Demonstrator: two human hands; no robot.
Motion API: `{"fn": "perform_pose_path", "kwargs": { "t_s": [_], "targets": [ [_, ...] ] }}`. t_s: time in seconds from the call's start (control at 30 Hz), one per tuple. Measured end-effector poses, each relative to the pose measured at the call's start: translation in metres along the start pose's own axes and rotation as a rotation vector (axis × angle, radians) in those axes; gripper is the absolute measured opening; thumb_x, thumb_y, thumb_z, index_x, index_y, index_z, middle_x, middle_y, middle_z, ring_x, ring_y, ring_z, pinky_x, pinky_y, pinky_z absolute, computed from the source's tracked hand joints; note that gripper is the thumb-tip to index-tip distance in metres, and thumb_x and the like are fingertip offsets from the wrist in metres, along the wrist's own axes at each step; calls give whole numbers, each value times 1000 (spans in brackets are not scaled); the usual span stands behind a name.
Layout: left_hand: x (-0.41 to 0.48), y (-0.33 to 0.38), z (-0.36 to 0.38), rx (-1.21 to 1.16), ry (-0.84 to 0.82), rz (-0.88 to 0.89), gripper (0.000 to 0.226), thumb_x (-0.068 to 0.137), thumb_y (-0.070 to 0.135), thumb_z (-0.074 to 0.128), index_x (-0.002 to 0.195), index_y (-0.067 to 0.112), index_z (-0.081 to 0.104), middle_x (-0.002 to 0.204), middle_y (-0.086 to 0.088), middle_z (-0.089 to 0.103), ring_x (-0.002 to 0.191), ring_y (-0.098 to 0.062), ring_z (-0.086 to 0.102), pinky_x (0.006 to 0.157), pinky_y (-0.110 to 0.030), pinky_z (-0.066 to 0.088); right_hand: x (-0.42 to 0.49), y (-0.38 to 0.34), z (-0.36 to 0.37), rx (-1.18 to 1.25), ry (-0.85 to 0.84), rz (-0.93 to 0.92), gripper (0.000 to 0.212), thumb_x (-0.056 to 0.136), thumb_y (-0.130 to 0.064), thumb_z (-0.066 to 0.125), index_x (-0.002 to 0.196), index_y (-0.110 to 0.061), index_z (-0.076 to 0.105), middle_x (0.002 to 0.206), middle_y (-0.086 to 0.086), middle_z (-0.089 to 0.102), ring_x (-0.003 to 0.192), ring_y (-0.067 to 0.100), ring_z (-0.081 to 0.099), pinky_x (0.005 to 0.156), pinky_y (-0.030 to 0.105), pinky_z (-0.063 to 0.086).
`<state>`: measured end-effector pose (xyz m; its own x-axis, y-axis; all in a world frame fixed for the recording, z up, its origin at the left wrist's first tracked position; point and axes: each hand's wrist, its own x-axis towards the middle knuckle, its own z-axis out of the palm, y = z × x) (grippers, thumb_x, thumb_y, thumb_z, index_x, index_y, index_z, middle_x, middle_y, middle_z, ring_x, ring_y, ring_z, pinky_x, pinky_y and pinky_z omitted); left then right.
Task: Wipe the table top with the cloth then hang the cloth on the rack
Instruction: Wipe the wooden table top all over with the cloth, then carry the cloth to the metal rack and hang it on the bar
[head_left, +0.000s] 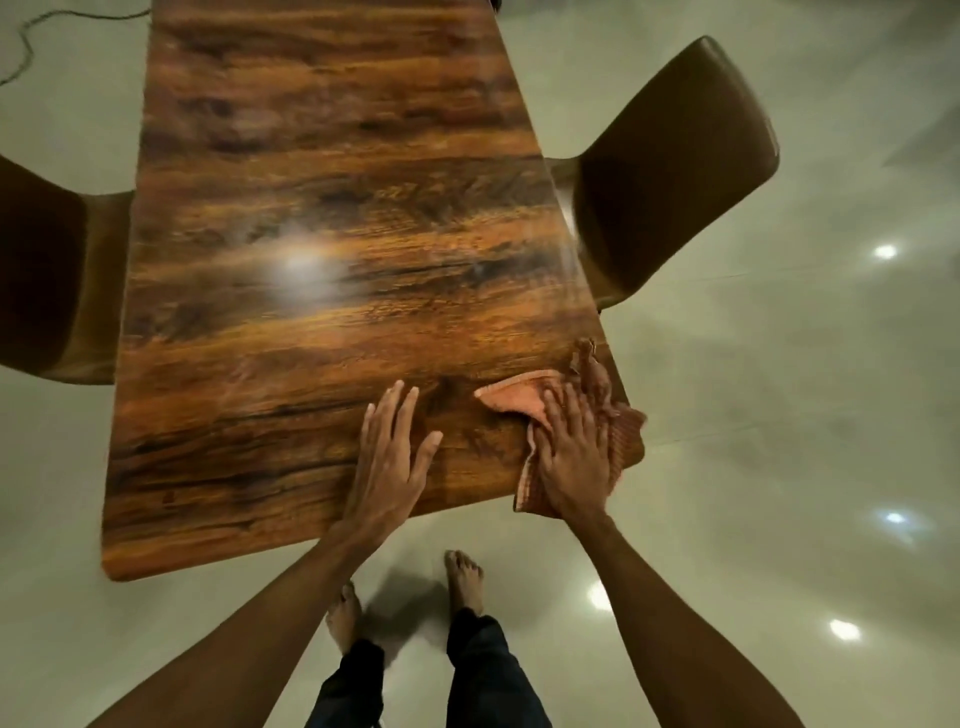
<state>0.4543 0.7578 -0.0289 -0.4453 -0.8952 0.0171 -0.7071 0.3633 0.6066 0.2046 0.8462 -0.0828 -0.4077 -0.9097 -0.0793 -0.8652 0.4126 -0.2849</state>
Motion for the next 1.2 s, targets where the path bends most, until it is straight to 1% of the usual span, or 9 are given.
{"fn": "perform_pose_path", "kwargs": {
  "t_s": [0.13, 0.23, 0.37, 0.47, 0.6, 0.7, 0.8, 0.97, 1.2],
  "targets": [
    [3, 13, 3, 20, 18, -17, 66, 103, 55, 30, 155, 14, 32, 165, -7, 23, 153, -13, 14, 124, -27, -8, 0, -3, -3, 44, 18, 117, 65, 106, -55, 20, 165, -28, 12, 173, 2, 7, 159, 27, 5, 126, 58, 9],
    [-5, 0, -7, 45, 55, -70, 68, 103, 56, 30, 154, 13, 34, 164, -9, 27, 153, -20, 21, 125, -29, -5, 3, -62, 3, 102, -131, -199, 69, 106, -58, 23, 165, -26, 7, 173, -1, 2, 159, 21, -2, 128, 50, 3],
    [-25, -30, -29, 67, 108, -199, 65, 102, 51, 30, 156, 14, 31, 166, -5, 23, 153, -18, 19, 125, -29, -6, 24, -135, 16, 109, -405, -763, 67, 105, -58, 29, 163, -26, 24, 172, -1, 13, 159, 18, 5, 127, 52, 8],
    [-41, -48, -44, 85, 142, -242, 64, 102, 49, 33, 157, 16, 28, 167, -4, 20, 154, -17, 15, 126, -33, -1, 48, -153, 9, 135, -474, -988, 57, 106, -56, 35, 157, -29, 39, 168, -6, 27, 158, 15, 9, 127, 51, 4],
    [-46, -59, -44, 93, 112, -212, 62, 103, 44, 39, 158, 17, 27, 166, -5, 21, 154, -19, 16, 126, -42, 12, 53, -130, -23, 478, -173, -640, 38, 105, -38, 55, 140, -28, 62, 148, -8, 58, 146, 14, 39, 121, 42, 30],
    [-39, -56, -33, 84, 31, -169, 59, 104, 40, 42, 157, 17, 29, 166, -6, 22, 153, -20, 19, 124, -41, 19, 25, -120, -28, 441, 122, -242, 27, 99, -14, 66, 126, -14, 70, 125, 4, 71, 116, 22, 58, 95, 47, 54],
    [-26, -47, -22, 95, -50, -80, 55, 106, 35, 41, 155, 13, 33, 164, -9, 28, 151, -23, 24, 122, -46, 26, 2, -131, -14, 317, 10, -257, 42, 95, -11, 70, 137, -13, 63, 132, 9, 63, 113, 25, 57, 91, 40, 56],
    [1, -40, -27, 268, -291, -153, 73, 94, 51, 8, 160, 22, 20, 168, -8, 13, 152, -31, 17, 118, -56, 27, 5, -146, 4, 125, -176, -226, 51, 97, -17, 66, 147, -17, 55, 148, 14, 47, 118, 31, 49, 94, 43, 55],
    [26, -42, -46, 240, -207, -336, 37, 102, 16, 51, 138, 18, 54, 151, -4, 41, 138, -31, 38, 106, -47, 46, 34, -154, -13, 399, -113, -185, 35, 84, 12, 58, 107, -6, 76, 113, 5, 61, 100, 18, 56, 89, 35, 55]
  ]
}}
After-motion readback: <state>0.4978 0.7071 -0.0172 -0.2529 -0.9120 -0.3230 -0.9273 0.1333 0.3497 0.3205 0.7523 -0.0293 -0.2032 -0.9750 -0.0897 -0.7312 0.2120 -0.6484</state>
